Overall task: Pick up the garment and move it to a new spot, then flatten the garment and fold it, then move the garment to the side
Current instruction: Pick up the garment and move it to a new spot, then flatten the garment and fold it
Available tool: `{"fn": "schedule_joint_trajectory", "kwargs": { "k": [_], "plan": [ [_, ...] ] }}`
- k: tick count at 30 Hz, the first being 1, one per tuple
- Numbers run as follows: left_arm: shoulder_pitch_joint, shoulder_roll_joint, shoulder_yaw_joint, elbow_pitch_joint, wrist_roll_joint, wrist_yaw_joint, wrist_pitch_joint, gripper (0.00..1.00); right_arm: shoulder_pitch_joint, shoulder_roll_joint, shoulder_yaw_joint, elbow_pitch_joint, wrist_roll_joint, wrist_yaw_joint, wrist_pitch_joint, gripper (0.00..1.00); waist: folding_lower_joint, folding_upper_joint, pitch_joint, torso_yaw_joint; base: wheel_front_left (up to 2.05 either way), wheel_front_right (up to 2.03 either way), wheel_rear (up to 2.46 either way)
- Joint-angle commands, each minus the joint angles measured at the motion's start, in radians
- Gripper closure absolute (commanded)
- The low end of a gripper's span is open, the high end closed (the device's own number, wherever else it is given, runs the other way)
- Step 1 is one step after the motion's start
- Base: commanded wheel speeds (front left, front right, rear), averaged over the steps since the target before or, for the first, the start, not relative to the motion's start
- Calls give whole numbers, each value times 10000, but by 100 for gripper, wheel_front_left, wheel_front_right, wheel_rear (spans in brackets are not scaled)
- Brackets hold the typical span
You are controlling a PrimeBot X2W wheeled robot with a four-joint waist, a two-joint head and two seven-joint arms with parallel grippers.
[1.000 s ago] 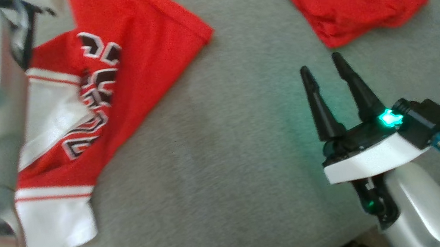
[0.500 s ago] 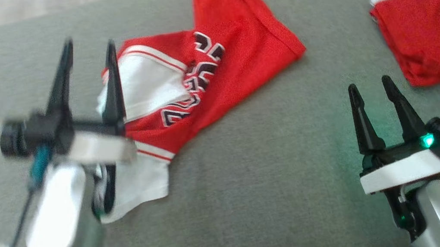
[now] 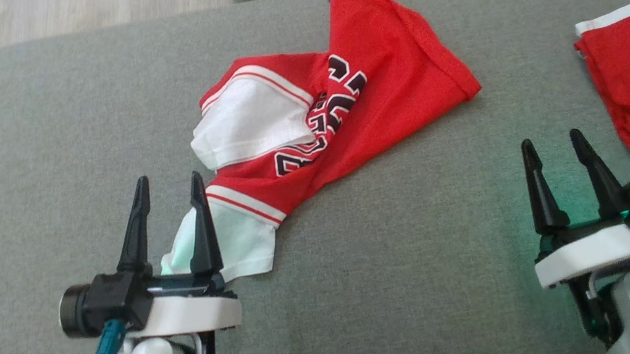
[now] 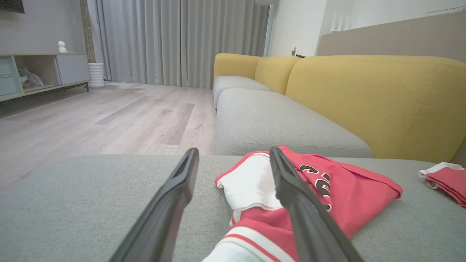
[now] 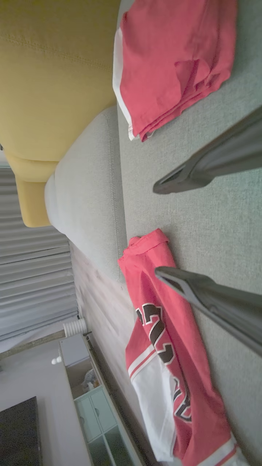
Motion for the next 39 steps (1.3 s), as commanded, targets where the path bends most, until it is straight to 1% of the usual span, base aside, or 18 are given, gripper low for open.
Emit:
{"fn": "schedule_joint_trajectory", "kwargs": {
  "k": [1,6,10,15,21,25,29,30,31,32,33,39],
  "plan": [
    [-465,13,360,-338,129,-63,-49,0,-510,-29,78,-26,-229,67,-65,0,1,-1,146,93,0,0,0],
    [-609,-143,539,-340,272,-237,-49,0,-1656,-29,-621,1276,-1345,67,461,0,1,-1,516,338,0,0,0],
    [-713,-280,622,-260,372,-398,-49,0,-2566,-29,-863,2177,-2249,67,1105,0,1,-1,791,586,0,0,0],
    [-880,-476,761,-175,470,-561,-49,0,-3435,-29,-1221,3234,-3073,67,1701,0,1,-1,1061,925,0,0,0],
    [-971,-662,929,-78,595,-727,-49,0,-4114,-29,-1680,4084,-3833,67,1677,0,1,-1,1275,1207,0,0,0],
    [-998,-731,1017,-48,664,-796,-49,0,-4431,-29,-1871,4431,-4009,67,1531,0,1,-1,1356,1290,0,0,0],
    [-1000,-821,1150,-12,774,-894,-49,0,-4830,-29,-2097,4904,-4122,67,1150,0,1,-1,1424,1340,0,0,0],
    [-999,-834,1179,-6,801,-909,-49,0,-4884,-29,-2116,4995,-4112,67,1067,7,1,-1,1429,1334,0,0,0],
    [-995,-846,1209,0,827,-924,-49,0,-4930,-29,-2125,5089,-4094,67,989,28,1,-1,1429,1322,0,0,0],
    [-991,-857,1238,10,852,-940,-49,0,-4972,-29,-2111,5178,-4079,67,899,91,1,-1,1425,1305,0,0,0],
    [-987,-868,1266,24,873,-954,-49,0,-5007,-29,-2083,5251,-4067,67,793,100,1,-1,1417,1281,0,0,0],
    [-921,-931,1384,97,986,-1029,-49,0,-5100,-29,-2032,5534,-3977,67,339,100,1,-1,1223,1014,0,0,0]
  ]
}}
